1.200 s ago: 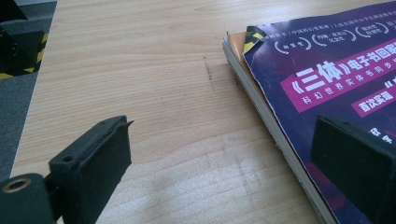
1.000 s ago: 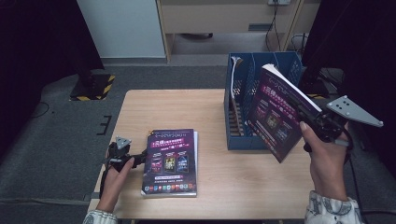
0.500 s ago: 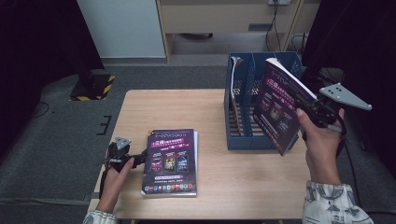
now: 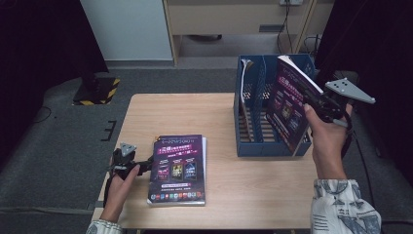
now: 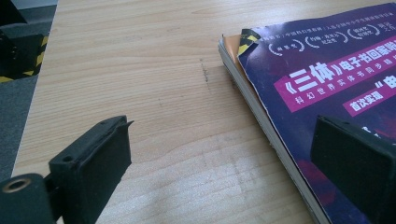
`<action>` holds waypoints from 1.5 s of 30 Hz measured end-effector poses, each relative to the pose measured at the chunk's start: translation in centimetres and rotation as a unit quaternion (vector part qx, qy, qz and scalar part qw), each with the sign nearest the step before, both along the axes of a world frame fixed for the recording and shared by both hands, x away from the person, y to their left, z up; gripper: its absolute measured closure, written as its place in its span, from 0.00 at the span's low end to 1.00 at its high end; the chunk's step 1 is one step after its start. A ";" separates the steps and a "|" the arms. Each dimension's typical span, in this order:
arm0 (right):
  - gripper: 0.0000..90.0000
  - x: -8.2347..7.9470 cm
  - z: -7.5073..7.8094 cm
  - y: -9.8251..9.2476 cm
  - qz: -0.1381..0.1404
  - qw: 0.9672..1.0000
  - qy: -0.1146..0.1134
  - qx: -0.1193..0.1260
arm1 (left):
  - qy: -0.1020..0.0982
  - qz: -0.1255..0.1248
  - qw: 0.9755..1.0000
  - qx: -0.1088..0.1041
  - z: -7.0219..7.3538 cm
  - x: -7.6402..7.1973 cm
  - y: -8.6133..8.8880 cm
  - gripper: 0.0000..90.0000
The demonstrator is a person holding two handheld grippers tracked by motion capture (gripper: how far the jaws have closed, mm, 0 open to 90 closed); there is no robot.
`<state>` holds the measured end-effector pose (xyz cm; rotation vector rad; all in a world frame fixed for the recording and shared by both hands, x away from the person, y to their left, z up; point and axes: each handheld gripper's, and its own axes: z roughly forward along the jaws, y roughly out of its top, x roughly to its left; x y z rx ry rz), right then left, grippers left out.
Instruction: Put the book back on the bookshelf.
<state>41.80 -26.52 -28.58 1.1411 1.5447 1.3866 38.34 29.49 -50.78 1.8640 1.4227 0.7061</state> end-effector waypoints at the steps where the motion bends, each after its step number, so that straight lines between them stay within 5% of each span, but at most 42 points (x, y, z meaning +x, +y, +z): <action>1: 0.92 0.1 0.0 0.1 0.001 1.000 0.000 0.000 | 0.000 0.000 1.000 0.000 0.0 0.0 0.0 0.05; 22: 0.92 1.2 0.1 0.3 -0.006 1.000 0.010 0.001 | -0.001 0.000 1.000 0.000 0.0 0.0 0.0 0.05; 33: 0.92 3.8 0.7 1.0 -0.028 0.999 0.017 -0.001 | 0.000 -0.002 1.000 -0.001 0.0 0.0 0.0 0.05; 45: 0.92 7.0 -0.4 2.4 -0.043 0.999 0.020 -0.007 | 0.001 -0.006 1.000 -0.002 -0.1 0.0 -0.2 0.05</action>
